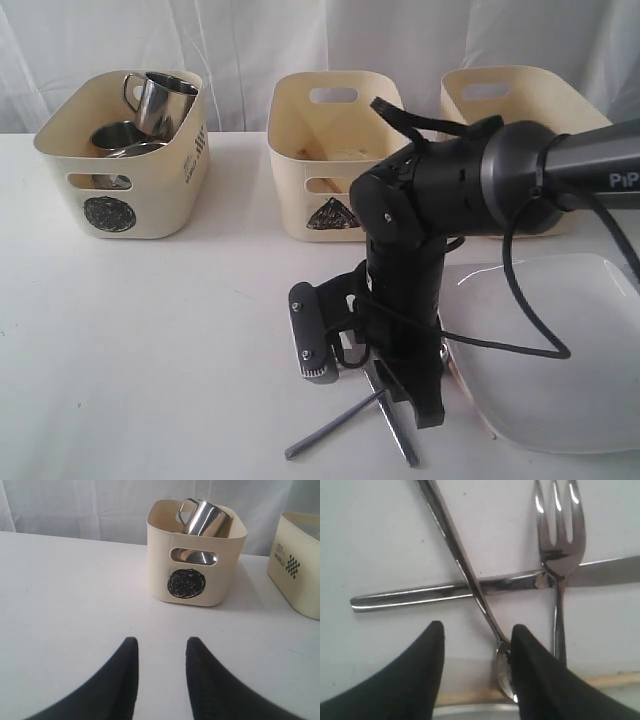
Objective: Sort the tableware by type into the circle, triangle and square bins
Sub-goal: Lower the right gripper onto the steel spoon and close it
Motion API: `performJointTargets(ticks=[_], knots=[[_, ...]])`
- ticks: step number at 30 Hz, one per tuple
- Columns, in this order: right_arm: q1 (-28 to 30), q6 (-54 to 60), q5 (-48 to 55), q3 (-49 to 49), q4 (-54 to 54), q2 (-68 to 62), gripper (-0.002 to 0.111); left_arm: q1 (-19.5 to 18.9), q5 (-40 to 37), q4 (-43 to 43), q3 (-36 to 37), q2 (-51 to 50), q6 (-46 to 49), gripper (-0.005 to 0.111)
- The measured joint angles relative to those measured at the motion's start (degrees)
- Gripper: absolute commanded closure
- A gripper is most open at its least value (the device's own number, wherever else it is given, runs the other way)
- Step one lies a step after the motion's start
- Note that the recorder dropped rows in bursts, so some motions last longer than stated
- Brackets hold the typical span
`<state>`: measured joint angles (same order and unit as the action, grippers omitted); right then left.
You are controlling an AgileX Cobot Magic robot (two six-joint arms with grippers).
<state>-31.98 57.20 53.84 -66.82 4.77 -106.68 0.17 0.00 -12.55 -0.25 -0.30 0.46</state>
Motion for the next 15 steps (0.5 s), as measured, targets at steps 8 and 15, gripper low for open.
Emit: performJointTargets(ticks=[8, 15], knots=[[0.0, 0.4, -0.2, 0.0, 0.2, -2.0, 0.068, 0.0, 0.0, 0.0, 0.0, 0.0, 0.0, 0.069], [0.0, 0.4, -0.2, 0.0, 0.8, -3.1, 0.068, 0.0, 0.0, 0.0, 0.0, 0.0, 0.0, 0.069]])
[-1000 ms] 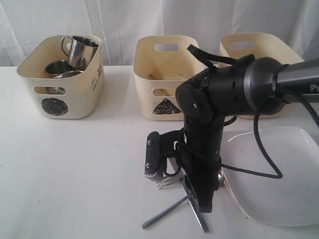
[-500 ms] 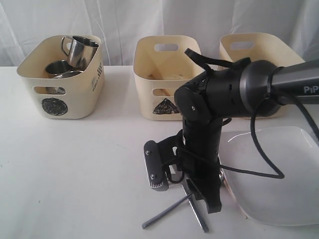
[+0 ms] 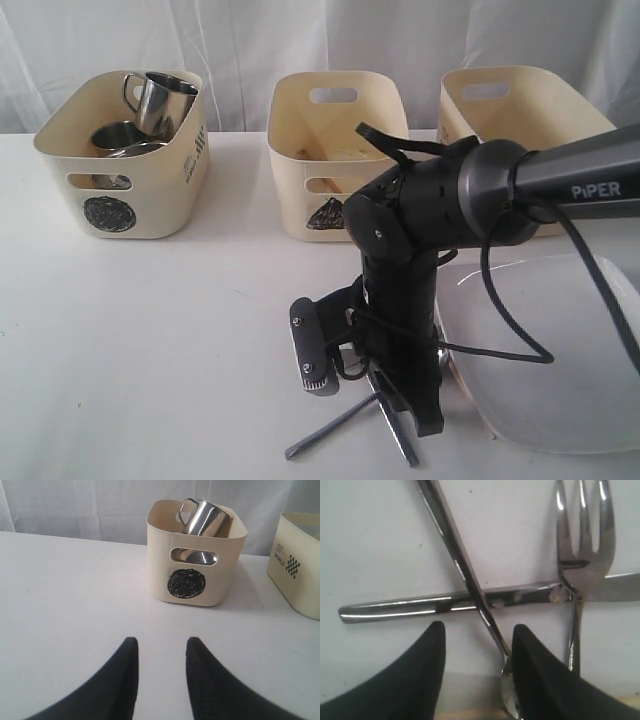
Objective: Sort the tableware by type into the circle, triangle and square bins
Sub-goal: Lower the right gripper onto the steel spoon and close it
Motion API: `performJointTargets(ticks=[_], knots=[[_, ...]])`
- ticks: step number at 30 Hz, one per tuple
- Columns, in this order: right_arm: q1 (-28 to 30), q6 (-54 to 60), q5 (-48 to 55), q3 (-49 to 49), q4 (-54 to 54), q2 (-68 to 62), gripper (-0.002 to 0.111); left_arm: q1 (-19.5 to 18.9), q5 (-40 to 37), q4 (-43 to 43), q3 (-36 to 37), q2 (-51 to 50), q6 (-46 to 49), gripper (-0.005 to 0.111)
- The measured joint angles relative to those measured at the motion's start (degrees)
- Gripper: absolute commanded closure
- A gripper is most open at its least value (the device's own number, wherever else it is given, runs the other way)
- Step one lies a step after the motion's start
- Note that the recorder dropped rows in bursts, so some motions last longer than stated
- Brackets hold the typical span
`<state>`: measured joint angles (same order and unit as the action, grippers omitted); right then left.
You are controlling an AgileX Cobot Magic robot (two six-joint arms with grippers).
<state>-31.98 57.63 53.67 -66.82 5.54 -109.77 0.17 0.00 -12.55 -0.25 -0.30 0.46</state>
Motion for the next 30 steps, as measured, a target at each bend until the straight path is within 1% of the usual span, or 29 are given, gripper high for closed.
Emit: performJointTargets(ticks=[18, 23, 30], knots=[[0.1, 0.9, -2.2, 0.0, 0.8, -1.7, 0.069, 0.0, 0.0, 0.0, 0.0, 0.0, 0.0, 0.069], [0.1, 0.9, -2.3, 0.0, 0.8, -1.7, 0.080, 0.0, 0.0, 0.0, 0.0, 0.0, 0.0, 0.069], [0.1, 1.1, -1.6, 0.0, 0.7, -1.7, 0.101, 0.0, 0.0, 0.0, 0.0, 0.0, 0.0, 0.069]])
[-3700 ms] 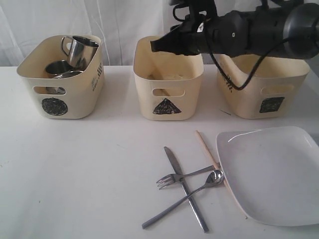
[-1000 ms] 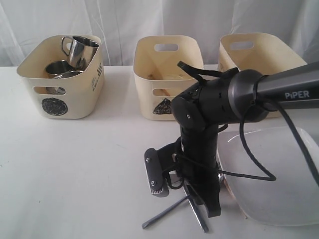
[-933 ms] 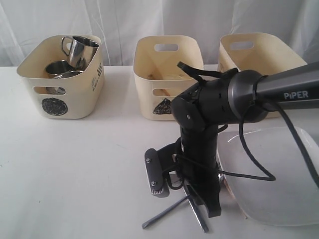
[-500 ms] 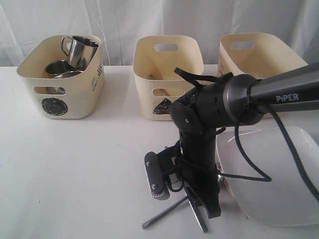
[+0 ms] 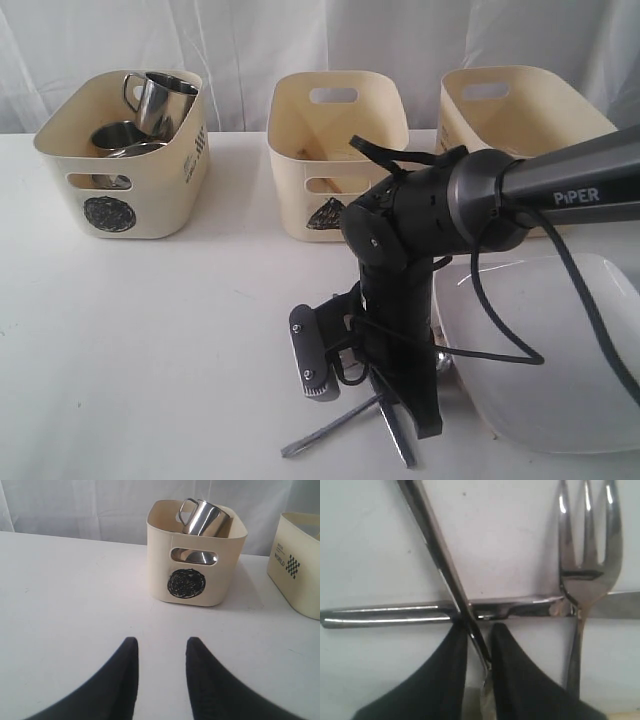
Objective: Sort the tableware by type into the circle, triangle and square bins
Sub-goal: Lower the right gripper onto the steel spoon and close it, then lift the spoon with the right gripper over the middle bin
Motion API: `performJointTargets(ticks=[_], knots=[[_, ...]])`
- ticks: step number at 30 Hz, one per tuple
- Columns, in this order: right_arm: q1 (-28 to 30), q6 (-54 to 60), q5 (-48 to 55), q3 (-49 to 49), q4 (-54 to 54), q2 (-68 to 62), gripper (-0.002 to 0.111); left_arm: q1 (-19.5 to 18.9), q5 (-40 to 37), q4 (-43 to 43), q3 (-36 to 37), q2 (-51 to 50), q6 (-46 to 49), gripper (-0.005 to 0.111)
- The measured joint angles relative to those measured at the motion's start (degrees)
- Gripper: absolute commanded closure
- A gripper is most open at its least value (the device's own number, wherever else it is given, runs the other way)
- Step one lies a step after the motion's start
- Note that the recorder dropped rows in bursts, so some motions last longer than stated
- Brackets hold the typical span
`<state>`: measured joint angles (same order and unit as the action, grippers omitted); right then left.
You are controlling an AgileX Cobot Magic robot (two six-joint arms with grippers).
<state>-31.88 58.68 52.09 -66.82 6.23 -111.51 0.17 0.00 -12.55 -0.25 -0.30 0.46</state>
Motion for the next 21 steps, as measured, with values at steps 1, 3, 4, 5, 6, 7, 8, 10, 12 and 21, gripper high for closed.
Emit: performJointTargets(ticks=[1, 3, 4, 5, 6, 7, 8, 10, 12, 21], knots=[[0.0, 0.0, 0.2, 0.0, 0.0, 0.0, 0.104, 0.0, 0.0, 0.0, 0.0, 0.0, 0.0, 0.069], [0.0, -0.1, 1.1, 0.0, -0.7, 0.0, 0.108, 0.0, 0.0, 0.0, 0.0, 0.0, 0.0, 0.069], [0.0, -0.3, 1.8, 0.0, -1.1, 0.0, 0.108, 0.0, 0.0, 0.0, 0.0, 0.0, 0.0, 0.069], [0.0, -0.6, 2.4, 0.0, -1.3, 0.0, 0.108, 0.0, 0.0, 0.0, 0.0, 0.0, 0.0, 0.069], [0.0, -0.6, 3.0, 0.0, -1.6, 0.0, 0.108, 0.0, 0.0, 0.0, 0.0, 0.0, 0.0, 0.069], [0.0, -1.0, 3.3, 0.0, -1.8, 0.0, 0.108, 0.0, 0.0, 0.0, 0.0, 0.0, 0.0, 0.069], [0.0, -1.4, 3.6, 0.0, -2.1, 0.0, 0.108, 0.0, 0.0, 0.0, 0.0, 0.0, 0.0, 0.069], [0.0, -2.2, 4.2, 0.0, -2.5, 0.1, 0.108, 0.0, 0.0, 0.0, 0.0, 0.0, 0.0, 0.069], [0.0, -3.0, 4.3, 0.0, -2.5, 1.0, 0.108, 0.0, 0.0, 0.0, 0.0, 0.0, 0.0, 0.069], [-0.1, -3.6, 4.4, 0.0, -11.1, 4.8, 0.108, 0.0, 0.0, 0.0, 0.0, 0.0, 0.0, 0.069]])
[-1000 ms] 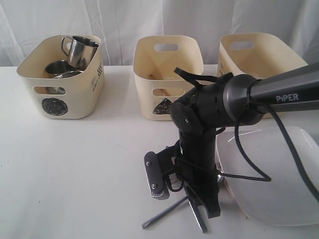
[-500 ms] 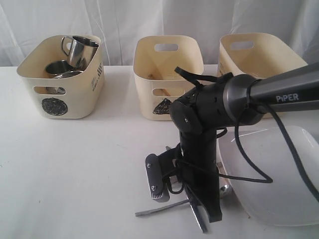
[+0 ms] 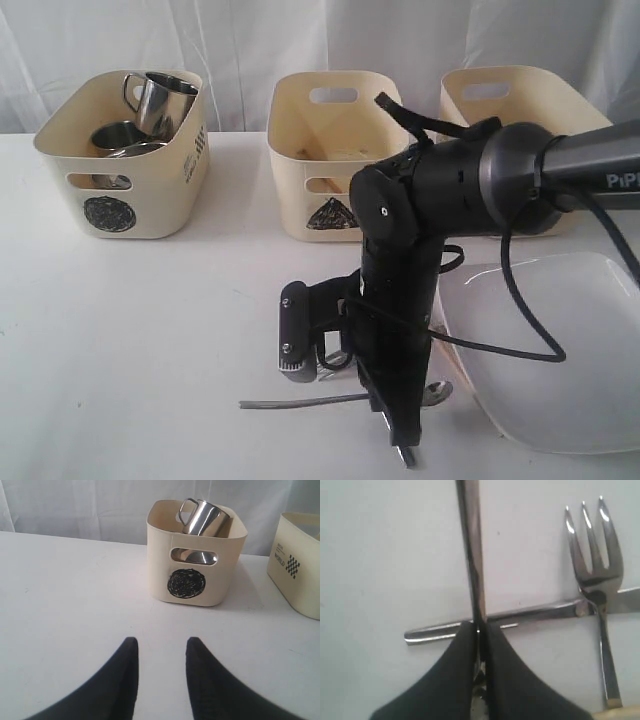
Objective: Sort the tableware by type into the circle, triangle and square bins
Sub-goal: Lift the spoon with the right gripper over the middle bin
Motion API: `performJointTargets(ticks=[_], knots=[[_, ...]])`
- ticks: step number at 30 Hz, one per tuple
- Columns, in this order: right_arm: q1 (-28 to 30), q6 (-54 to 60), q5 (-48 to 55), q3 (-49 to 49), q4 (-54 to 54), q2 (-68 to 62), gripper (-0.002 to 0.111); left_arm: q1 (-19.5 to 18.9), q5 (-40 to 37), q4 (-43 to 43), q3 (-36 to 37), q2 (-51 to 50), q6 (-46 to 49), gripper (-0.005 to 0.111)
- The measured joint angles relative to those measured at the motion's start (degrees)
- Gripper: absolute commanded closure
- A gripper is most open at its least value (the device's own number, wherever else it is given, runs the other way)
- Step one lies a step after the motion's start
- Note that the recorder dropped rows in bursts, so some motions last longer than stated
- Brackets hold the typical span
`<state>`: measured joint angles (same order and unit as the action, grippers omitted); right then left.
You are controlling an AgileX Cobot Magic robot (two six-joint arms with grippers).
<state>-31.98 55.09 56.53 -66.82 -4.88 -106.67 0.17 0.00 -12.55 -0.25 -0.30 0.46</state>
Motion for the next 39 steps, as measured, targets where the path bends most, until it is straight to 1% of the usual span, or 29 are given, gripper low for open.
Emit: performJointTargets(ticks=[4, 7, 10, 15, 17, 25, 31, 39], knots=[[-0.9, -0.5, -2.4, 0.0, -3.4, 2.3, 0.108, 0.0, 0.0, 0.0, 0.0, 0.0, 0.0, 0.069], [-1.0, -4.8, -6.3, 0.0, -3.8, 4.1, 0.108, 0.0, 0.0, 0.0, 0.0, 0.0, 0.0, 0.069], [-0.5, -11.5, -11.9, 0.0, -3.9, 6.1, 0.108, 0.0, 0.0, 0.0, 0.0, 0.0, 0.0, 0.069], [3.4, -28.6, -24.2, 0.0, -3.9, 9.3, 0.108, 0.0, 0.0, 0.0, 0.0, 0.0, 0.0, 0.069], [4.5, -31.5, -26.5, 0.0, -3.9, 9.8, 0.108, 0.0, 0.0, 0.0, 0.0, 0.0, 0.0, 0.069], [7.7, -36.1, -38.1, 0.1, -4.1, 12.3, 0.108, 0.0, 0.0, 0.0, 0.0, 0.0, 0.0, 0.069], [10.3, -36.9, -49.4, 0.1, -4.2, 12.4, 0.108, 0.0, 0.0, 0.0, 0.0, 0.0, 0.0, 0.069], [12.0, -37.0, -65.6, 0.1, -5.0, 11.7, 0.108, 0.0, 0.0, 0.0, 0.0, 0.0, 0.0, 0.069]])
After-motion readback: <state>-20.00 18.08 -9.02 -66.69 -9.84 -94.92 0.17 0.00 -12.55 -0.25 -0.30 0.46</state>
